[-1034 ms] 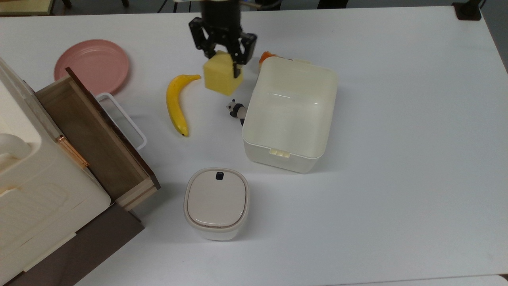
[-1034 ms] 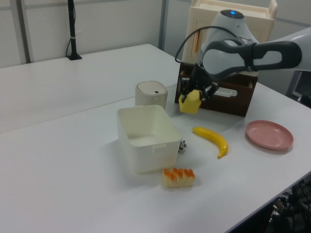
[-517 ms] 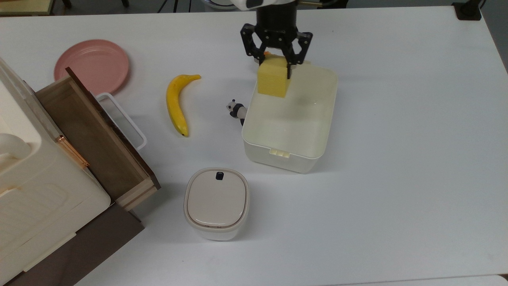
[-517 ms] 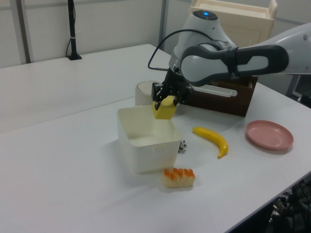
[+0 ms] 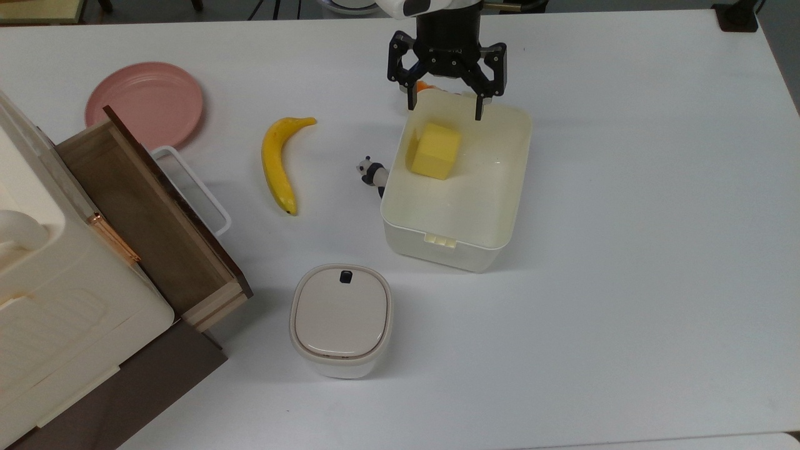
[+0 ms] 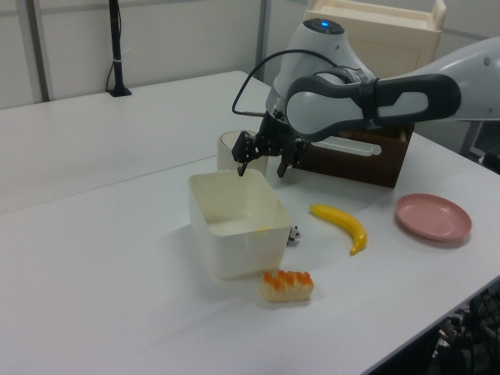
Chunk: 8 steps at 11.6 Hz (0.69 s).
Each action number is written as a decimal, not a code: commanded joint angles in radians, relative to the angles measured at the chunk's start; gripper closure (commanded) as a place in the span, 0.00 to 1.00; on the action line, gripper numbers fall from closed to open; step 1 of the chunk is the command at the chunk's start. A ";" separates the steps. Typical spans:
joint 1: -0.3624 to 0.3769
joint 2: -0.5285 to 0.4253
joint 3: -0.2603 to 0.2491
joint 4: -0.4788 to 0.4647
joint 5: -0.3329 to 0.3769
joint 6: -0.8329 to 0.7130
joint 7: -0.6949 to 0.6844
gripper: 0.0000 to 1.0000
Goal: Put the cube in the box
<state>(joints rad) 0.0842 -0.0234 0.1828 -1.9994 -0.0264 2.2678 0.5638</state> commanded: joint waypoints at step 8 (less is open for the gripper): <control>-0.066 -0.020 -0.117 0.297 -0.086 -0.565 -0.314 0.00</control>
<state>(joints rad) 0.0034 -0.0423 0.1234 -1.7383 -0.0999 1.7562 0.3034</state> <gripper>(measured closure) 0.000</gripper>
